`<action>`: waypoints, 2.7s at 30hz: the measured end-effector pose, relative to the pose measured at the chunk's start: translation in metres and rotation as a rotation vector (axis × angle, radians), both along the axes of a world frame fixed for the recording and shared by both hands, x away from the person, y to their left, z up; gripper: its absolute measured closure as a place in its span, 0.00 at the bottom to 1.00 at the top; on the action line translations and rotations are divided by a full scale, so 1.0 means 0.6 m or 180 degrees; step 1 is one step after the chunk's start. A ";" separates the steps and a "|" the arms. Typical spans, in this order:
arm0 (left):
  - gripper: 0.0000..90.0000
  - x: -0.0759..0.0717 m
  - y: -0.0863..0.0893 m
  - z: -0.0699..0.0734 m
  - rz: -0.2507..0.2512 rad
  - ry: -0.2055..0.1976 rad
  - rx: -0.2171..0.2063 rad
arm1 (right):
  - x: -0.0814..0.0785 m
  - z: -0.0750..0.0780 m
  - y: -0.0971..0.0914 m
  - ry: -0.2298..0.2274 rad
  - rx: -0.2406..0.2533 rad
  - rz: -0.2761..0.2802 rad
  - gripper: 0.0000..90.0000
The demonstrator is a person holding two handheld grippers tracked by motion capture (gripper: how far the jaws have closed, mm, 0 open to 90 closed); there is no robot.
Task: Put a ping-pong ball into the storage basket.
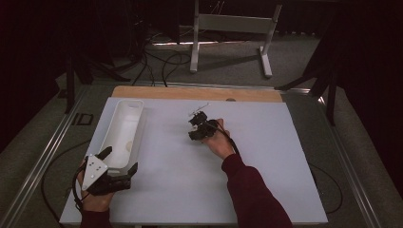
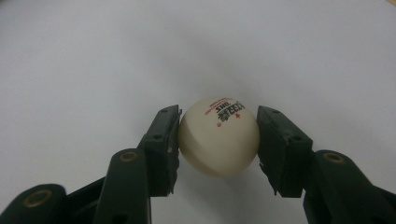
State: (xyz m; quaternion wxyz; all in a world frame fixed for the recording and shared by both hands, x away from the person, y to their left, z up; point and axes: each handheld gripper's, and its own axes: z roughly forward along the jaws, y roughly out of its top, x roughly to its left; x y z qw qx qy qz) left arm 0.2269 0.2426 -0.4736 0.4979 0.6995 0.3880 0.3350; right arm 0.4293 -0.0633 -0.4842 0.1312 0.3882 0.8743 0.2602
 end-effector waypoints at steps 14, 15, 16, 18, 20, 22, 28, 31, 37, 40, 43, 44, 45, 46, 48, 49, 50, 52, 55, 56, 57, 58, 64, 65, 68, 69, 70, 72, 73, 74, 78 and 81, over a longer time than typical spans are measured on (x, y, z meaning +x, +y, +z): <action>0.01 0.000 0.000 0.000 -0.0001 0.0000 0.0000 | -0.014 0.020 -0.004 -0.0071 0.0030 0.0060 0.56; 0.01 0.000 0.000 0.000 0.0000 0.0000 -0.0001 | -0.014 0.021 -0.004 -0.0073 0.0025 0.0056 0.56; 0.01 0.000 0.000 0.000 0.0002 0.0001 -0.0001 | -0.015 0.023 -0.005 -0.0083 0.0022 0.0065 0.56; 0.01 0.000 0.000 0.000 0.0001 0.0001 -0.0001 | -0.016 0.025 -0.007 -0.0085 0.0032 0.0069 0.56; 0.01 0.000 0.000 0.000 0.0002 0.0000 -0.0002 | -0.017 0.026 -0.008 -0.0088 0.0035 0.0069 0.56; 0.01 0.000 0.000 0.000 0.0002 0.0001 -0.0003 | -0.018 0.028 -0.009 -0.0097 0.0019 0.0083 0.56; 0.01 0.000 -0.001 0.000 0.0002 0.0002 -0.0002 | -0.023 0.034 -0.012 -0.0118 0.0039 0.0089 0.56; 0.01 0.000 0.000 0.000 0.0003 0.0002 -0.0002 | -0.025 0.038 -0.014 -0.0128 0.0056 0.0087 0.56; 0.01 0.000 -0.001 0.000 0.0000 0.0003 0.0000 | -0.029 0.046 -0.016 -0.0163 0.0036 0.0113 0.56; 0.01 0.000 -0.001 0.000 -0.0002 0.0004 0.0005 | -0.031 0.049 -0.018 -0.0178 0.0041 0.0123 0.56; 0.01 0.000 -0.001 -0.001 -0.0003 0.0008 0.0005 | -0.032 0.052 -0.019 -0.0176 0.0044 0.0126 0.56; 0.01 0.000 -0.001 -0.001 -0.0002 0.0010 0.0004 | -0.033 0.053 -0.020 -0.0173 0.0040 0.0124 0.56; 0.01 0.000 -0.001 -0.001 -0.0003 0.0008 0.0002 | -0.034 0.055 -0.021 -0.0180 0.0042 0.0140 0.56; 0.01 0.000 -0.001 -0.001 -0.0003 0.0008 0.0002 | -0.034 0.055 -0.021 -0.0180 0.0042 0.0140 0.56; 0.01 0.000 -0.001 -0.001 -0.0001 0.0010 0.0007 | -0.035 0.058 -0.021 -0.0193 0.0049 0.0159 0.56; 0.01 0.000 -0.001 -0.001 -0.0001 0.0009 0.0005 | -0.037 0.060 -0.022 -0.0196 0.0052 0.0155 0.56; 0.01 0.000 -0.001 -0.001 -0.0001 0.0009 0.0005 | -0.037 0.061 -0.022 -0.0197 0.0050 0.0166 0.56; 0.01 0.000 -0.001 -0.001 -0.0001 0.0007 0.0004 | -0.038 0.062 -0.022 -0.0200 0.0051 0.0167 0.56; 0.01 0.000 -0.001 -0.001 0.0001 0.0006 0.0003 | -0.041 0.065 -0.022 -0.0212 0.0054 0.0181 0.56; 0.01 0.000 -0.001 -0.001 0.0000 0.0009 0.0006 | -0.042 0.067 -0.022 -0.0215 0.0055 0.0185 0.56; 0.01 0.000 -0.001 -0.001 -0.0001 0.0009 0.0006 | -0.042 0.068 -0.022 -0.0223 0.0060 0.0194 0.56; 0.01 0.000 -0.001 0.000 0.0001 0.0006 0.0004 | -0.044 0.071 -0.022 -0.0228 0.0064 0.0198 0.56; 0.01 0.000 -0.001 -0.001 0.0002 0.0010 0.0007 | -0.051 0.082 -0.020 -0.0268 0.0077 0.0254 0.56; 0.01 0.000 -0.001 -0.001 0.0002 0.0010 0.0007 | -0.052 0.084 -0.020 -0.0275 0.0072 0.0266 0.56; 0.01 0.000 -0.001 -0.001 0.0002 0.0008 0.0007 | -0.054 0.087 -0.020 -0.0281 0.0086 0.0268 0.56; 0.01 0.000 -0.002 -0.001 0.0000 0.0008 0.0007 | -0.055 0.090 -0.020 -0.0294 0.0088 0.0281 0.56; 0.01 0.000 -0.002 -0.001 0.0000 0.0008 0.0007 | -0.056 0.092 -0.019 -0.0293 0.0091 0.0295 0.56; 0.01 0.000 -0.002 -0.001 0.0000 0.0011 0.0009 | -0.056 0.093 -0.019 -0.0294 0.0090 0.0297 0.56; 0.01 0.000 -0.002 -0.001 -0.0001 0.0011 0.0011 | -0.058 0.095 -0.018 -0.0300 0.0086 0.0312 0.56; 0.01 0.000 -0.002 -0.001 -0.0001 0.0009 0.0010 | -0.058 0.096 -0.018 -0.0305 0.0087 0.0326 0.56; 0.01 0.000 -0.002 -0.001 0.0002 0.0011 0.0010 | -0.061 0.101 -0.018 -0.0315 0.0109 0.0324 0.56; 0.01 0.000 -0.002 -0.001 0.0000 0.0007 0.0007 | -0.062 0.105 -0.020 -0.0322 0.0116 0.0333 0.56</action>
